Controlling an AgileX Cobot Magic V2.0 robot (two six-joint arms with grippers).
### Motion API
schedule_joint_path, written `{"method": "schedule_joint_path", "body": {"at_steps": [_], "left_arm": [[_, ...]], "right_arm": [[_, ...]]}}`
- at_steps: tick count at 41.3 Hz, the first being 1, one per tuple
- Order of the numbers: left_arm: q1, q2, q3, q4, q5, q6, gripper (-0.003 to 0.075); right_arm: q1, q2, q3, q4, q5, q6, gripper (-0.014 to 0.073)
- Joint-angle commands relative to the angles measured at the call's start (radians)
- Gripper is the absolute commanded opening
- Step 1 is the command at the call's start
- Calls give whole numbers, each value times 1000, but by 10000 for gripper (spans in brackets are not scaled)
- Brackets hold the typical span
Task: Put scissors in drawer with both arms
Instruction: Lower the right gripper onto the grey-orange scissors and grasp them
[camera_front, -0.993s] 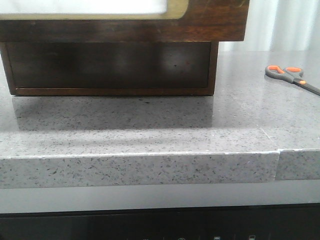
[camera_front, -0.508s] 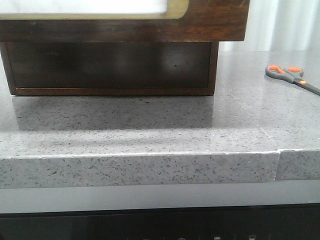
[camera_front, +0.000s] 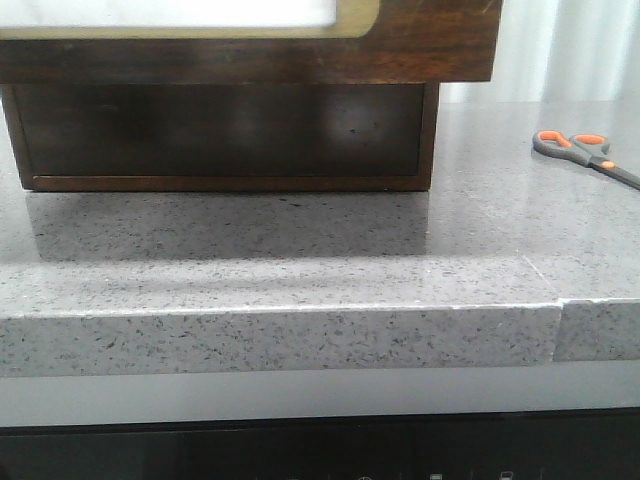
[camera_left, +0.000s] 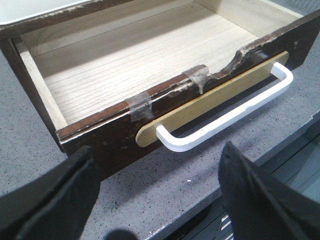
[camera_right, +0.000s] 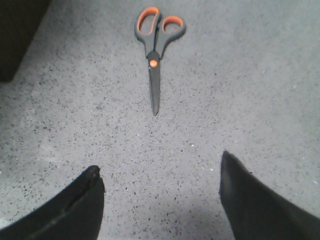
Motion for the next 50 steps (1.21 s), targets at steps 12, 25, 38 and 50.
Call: {"method": "schedule_joint_path", "body": {"at_steps": [12,25,38,50], "left_arm": [[-9,2,-32,1,-79,-11,494],[-9,2,-32,1,-79,-11,494],[-9,2,-32,1,-79,-11,494],[-9,2,-32,1,-79,-11,494]], "right_arm": [[-64,459,-370,50,214,-14,517],[-68,749,-612,116,304,-108,517],[-68,922,-775,147,304,-108,517],[-68,1015,-869,147,311,-108,428]]}}
